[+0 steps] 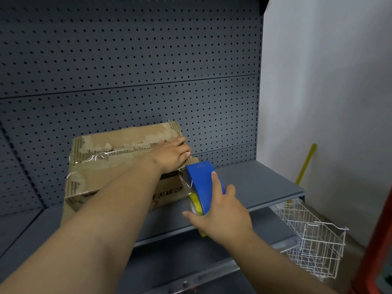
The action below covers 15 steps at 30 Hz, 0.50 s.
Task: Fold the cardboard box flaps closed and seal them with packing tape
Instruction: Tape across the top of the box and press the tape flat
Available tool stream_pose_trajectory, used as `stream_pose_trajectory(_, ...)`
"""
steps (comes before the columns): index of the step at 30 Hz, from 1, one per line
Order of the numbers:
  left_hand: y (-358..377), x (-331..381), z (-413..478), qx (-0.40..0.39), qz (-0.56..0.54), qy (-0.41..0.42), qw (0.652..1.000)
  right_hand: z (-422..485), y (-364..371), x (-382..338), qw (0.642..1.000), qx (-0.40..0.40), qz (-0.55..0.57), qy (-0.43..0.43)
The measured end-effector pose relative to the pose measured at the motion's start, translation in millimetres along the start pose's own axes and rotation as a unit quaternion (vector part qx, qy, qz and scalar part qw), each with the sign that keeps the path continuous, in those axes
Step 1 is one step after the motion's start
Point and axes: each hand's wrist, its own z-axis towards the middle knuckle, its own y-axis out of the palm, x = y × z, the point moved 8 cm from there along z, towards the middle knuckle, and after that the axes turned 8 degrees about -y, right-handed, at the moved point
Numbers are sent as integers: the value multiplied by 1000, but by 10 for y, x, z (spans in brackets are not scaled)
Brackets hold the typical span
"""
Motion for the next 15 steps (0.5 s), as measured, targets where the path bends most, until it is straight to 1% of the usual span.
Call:
stream_pose_trajectory(4, -3, 14, -18, 1, -2, -3, 1000, -45, 30, 20, 999, -35, -18, -14)
stream_pose_trajectory(9, 2, 70, -9, -3, 3, -3, 1000, -235, -37, 83, 999, -23, -32, -38)
stream_pose_trajectory(15, 8, 55, 1, -8, 8, -1, 1000, -299, -100, -11, 994, -32, -67, -76)
